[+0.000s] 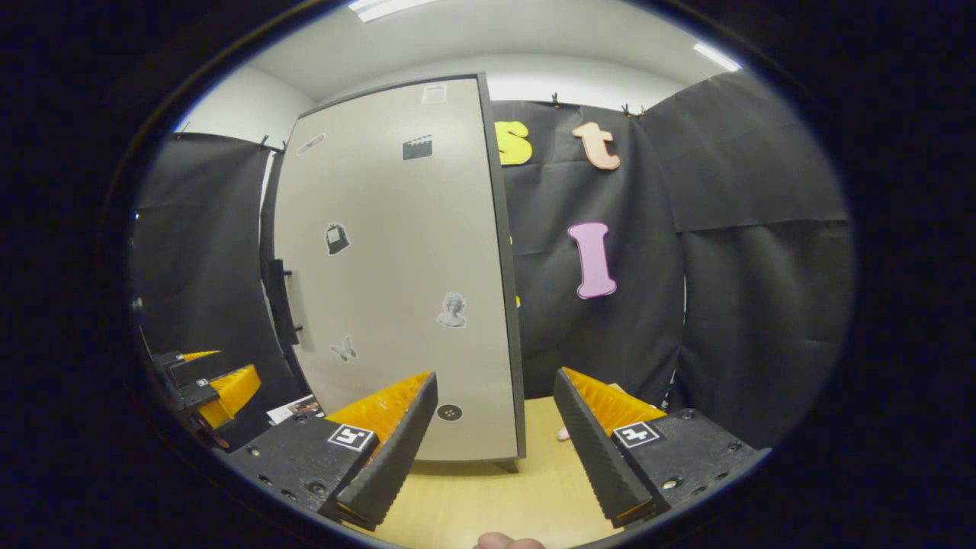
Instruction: Open the cabinet door with the right hand, grasp the bottle in the cabinet with the left hand and place it on the coaster, then close the cabinet door with the right hand.
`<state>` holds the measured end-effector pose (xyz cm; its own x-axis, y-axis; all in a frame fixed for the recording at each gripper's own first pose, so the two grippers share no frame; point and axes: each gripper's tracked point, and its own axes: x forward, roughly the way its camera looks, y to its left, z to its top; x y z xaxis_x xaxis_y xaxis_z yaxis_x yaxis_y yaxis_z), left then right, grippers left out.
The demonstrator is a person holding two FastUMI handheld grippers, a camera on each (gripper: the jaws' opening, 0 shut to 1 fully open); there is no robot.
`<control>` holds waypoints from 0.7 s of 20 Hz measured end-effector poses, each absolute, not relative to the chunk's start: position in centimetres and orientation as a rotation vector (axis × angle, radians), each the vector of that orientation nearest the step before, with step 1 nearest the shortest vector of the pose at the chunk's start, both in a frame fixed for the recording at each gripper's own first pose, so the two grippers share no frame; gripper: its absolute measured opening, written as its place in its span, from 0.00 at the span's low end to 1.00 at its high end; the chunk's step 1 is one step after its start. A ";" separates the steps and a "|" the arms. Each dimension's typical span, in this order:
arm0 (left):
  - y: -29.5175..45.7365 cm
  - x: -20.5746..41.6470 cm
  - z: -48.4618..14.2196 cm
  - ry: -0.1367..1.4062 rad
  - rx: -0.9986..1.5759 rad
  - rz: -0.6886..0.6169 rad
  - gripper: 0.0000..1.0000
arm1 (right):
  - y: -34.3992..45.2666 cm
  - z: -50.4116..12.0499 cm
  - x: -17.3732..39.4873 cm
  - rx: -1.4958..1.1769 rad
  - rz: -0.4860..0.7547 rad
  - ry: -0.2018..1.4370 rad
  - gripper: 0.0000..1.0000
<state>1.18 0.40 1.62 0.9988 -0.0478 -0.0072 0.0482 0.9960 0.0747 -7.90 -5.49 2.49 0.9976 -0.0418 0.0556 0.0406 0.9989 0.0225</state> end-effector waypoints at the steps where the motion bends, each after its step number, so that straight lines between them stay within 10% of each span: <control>1: 0.6 1.1 1.6 0.004 0.073 -0.045 0.96 | -5.4 2.5 -8.1 0.020 -0.031 -0.058 0.99; 14: 2.3 0.5 1.9 0.001 0.040 -0.004 0.96 | -5.2 2.0 -8.7 0.014 0.015 -0.033 0.95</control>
<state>0.50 2.32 1.91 1.0000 -0.0039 -0.0006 0.0040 0.9992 0.0403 -8.74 -5.19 2.04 0.9993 0.0152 0.0336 -0.0156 0.9998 0.0140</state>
